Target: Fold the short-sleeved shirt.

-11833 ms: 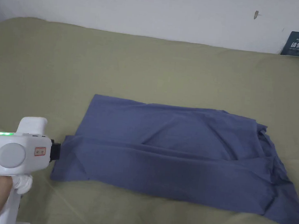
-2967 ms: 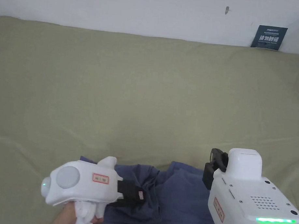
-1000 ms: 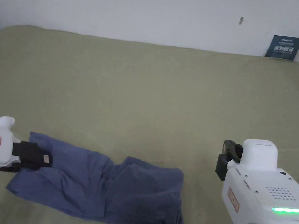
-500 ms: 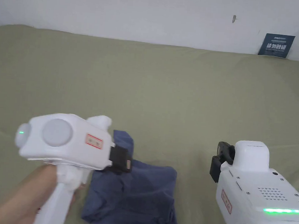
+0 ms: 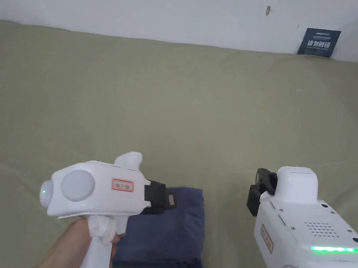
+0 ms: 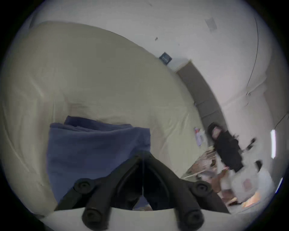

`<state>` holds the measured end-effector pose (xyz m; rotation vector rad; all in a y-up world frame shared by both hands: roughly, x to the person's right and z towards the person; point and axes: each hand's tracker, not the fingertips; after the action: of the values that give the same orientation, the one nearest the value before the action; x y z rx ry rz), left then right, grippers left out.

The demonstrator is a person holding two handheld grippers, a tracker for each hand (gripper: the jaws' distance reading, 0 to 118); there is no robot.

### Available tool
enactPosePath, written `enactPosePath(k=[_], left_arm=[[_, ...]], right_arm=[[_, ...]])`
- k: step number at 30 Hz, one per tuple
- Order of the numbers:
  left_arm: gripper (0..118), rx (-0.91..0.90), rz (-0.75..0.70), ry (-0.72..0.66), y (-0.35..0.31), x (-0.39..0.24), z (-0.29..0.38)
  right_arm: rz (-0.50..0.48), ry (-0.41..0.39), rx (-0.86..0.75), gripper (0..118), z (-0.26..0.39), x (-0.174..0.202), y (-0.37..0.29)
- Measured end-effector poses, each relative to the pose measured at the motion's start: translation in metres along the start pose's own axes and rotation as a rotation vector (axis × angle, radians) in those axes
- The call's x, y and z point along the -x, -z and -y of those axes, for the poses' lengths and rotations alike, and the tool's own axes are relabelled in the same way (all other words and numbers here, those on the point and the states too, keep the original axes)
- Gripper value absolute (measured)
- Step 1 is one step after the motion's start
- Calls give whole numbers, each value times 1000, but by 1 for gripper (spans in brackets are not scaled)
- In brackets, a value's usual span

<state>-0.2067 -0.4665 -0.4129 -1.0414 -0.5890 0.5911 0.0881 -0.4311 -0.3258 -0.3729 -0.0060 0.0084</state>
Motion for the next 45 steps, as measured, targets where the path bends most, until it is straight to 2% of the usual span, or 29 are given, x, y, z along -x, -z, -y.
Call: enactPosePath(k=[4, 8, 11, 12, 13, 15, 17, 20, 22, 24, 27, 29, 31, 32, 34, 36, 37, 41, 42, 43, 44, 45], left_arm=[[1, 90, 102, -52, 26, 16, 9], [1, 182, 205, -120, 74, 32, 37], [1, 239, 106, -125, 100, 48, 52], [1, 216, 118, -129, 101, 51, 55], [0, 183, 180, -143, 97, 50, 52], [0, 200, 118, -112, 87, 40, 46], [0, 194, 72, -25, 76, 32, 43], [1, 166, 106, -35, 52, 32, 37], [0, 115, 124, -44, 28, 35, 34], [1, 70, 104, -38, 3, 39, 30], [1, -3, 64, -35, -37, 53, 27], [1, -39, 2, -25, -58, 63, 22], [1, -46, -59, -26, -73, 76, 21], [1, -52, -91, -34, -76, 83, 18], [1, -47, -115, -46, -81, 97, 16], [1, -45, -120, -54, -82, 106, 15], [1, -35, -114, -57, -81, 111, 14], [1, -10, -42, -89, -74, 121, 10], [4, -3, -6, -95, -72, 124, 9], [13, 11, 21, -100, -68, 127, 7], [39, 28, 47, -106, -65, 123, 6], [70, 45, 75, -115, -61, 125, 5]], right_arm=[[-4, 33, 14, 0, 3, 0, 3], [-5, 29, 26, 0, 10, 3, 2], [-5, 30, 34, 0, 13, 3, 0], [-5, 30, 38, 0, 13, 2, 0], [-8, 29, 40, 0, 13, 2, 0], [-4, 23, 38, 0, 12, 1, -1], [-8, 23, 37, 0, 10, 1, -1], [-32, 43, 33, 0, 8, 2, -4], [-79, 47, 50, 0, 8, 5, -3], [-171, 64, 93, 0, 9, 9, -1], [-418, 227, 282, 0, 16, 11, 21], [-619, 392, 437, 0, 32, 12, 48], [-776, 549, 560, 0, 51, 12, 77], [-830, 592, 622, 0, 63, 14, 91], [-839, 610, 673, 0, 81, 17, 110], [-849, 692, 743, 0, 99, 15, 129], [-842, 741, 770, 0, 108, 12, 138], [-962, 982, 842, 0, 139, -5, 163], [-967, 1009, 845, 0, 141, -8, 165], [-963, 1021, 844, 0, 142, -9, 163], [-968, 1005, 847, 0, 141, -9, 163], [-971, 997, 847, 0, 140, -8, 163]])
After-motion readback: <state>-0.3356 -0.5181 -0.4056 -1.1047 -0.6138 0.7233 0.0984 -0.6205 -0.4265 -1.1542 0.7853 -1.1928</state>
